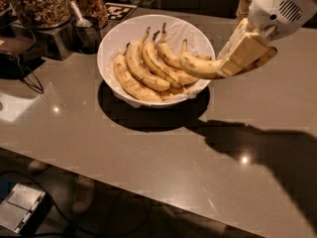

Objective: Pick banana from white bowl

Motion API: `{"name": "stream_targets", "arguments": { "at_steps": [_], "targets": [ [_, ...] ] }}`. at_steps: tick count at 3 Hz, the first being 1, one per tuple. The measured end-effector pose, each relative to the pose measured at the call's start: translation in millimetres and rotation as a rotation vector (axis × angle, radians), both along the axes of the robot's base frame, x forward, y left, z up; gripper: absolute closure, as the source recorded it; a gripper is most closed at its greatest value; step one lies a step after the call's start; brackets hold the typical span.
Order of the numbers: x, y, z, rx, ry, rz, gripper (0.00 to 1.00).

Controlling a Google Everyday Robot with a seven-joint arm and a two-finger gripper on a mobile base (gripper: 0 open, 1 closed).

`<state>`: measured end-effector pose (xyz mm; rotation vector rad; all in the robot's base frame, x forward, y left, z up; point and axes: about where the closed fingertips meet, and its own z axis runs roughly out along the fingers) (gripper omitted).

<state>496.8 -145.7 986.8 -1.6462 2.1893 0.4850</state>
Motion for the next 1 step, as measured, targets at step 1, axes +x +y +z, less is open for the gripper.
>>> {"name": "stream_targets", "arguments": {
  "at_steps": [1],
  "targets": [
    [0.0, 0.0, 0.0, 0.0, 0.0, 0.0, 1.0]
  ]
}}
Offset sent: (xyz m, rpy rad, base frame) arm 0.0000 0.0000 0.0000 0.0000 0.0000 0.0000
